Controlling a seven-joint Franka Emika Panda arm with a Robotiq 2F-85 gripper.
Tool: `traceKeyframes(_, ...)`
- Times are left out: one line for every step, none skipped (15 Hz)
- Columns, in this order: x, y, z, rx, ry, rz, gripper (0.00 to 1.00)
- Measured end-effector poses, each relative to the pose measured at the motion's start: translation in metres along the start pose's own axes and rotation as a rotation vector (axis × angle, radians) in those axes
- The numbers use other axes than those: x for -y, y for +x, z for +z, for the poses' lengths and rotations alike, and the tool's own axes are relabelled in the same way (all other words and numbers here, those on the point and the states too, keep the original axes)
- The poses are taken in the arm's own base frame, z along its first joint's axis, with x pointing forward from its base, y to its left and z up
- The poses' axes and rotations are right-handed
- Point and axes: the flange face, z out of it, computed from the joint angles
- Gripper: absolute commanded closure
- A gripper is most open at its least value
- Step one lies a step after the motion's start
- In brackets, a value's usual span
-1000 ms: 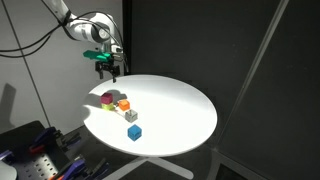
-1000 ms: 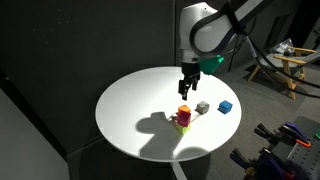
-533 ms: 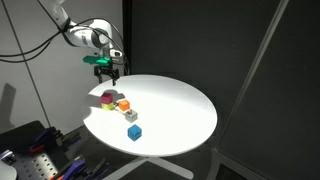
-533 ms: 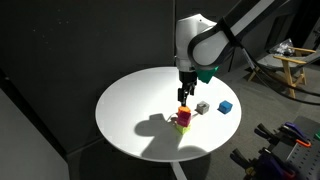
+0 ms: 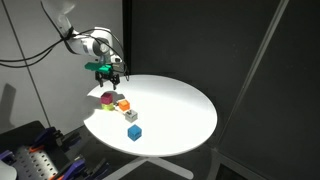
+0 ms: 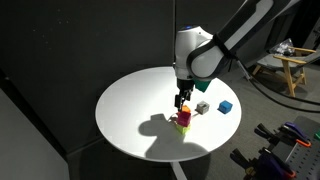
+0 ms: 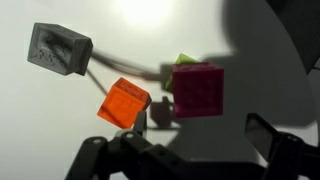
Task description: Put the pink block on the grey block and then put the yellow block on the pink bock
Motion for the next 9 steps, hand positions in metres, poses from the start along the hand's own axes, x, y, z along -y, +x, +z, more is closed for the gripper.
traceKeyframes(0.000, 0.000, 0.004, -0.003, 0.002, 0.000, 0.00)
traceKeyframes(0.001, 0.001, 0.007, -0.006, 0.004, 0.002, 0.00)
traceKeyframes(0.002, 0.001, 0.010, -0.008, 0.006, 0.002, 0.00)
traceKeyframes(0.003, 0.001, 0.013, -0.009, 0.007, 0.001, 0.00)
traceKeyframes(0.005, 0.001, 0.015, -0.010, 0.008, 0.001, 0.00)
traceKeyframes(0.007, 0.001, 0.017, -0.012, 0.009, 0.000, 0.00)
traceKeyframes(0.009, 0.001, 0.019, -0.013, 0.010, -0.001, 0.00)
traceKeyframes(0.011, 0.001, 0.021, -0.014, 0.011, -0.001, 0.00)
traceKeyframes(0.012, 0.001, 0.023, -0.013, 0.012, -0.001, 0.00)
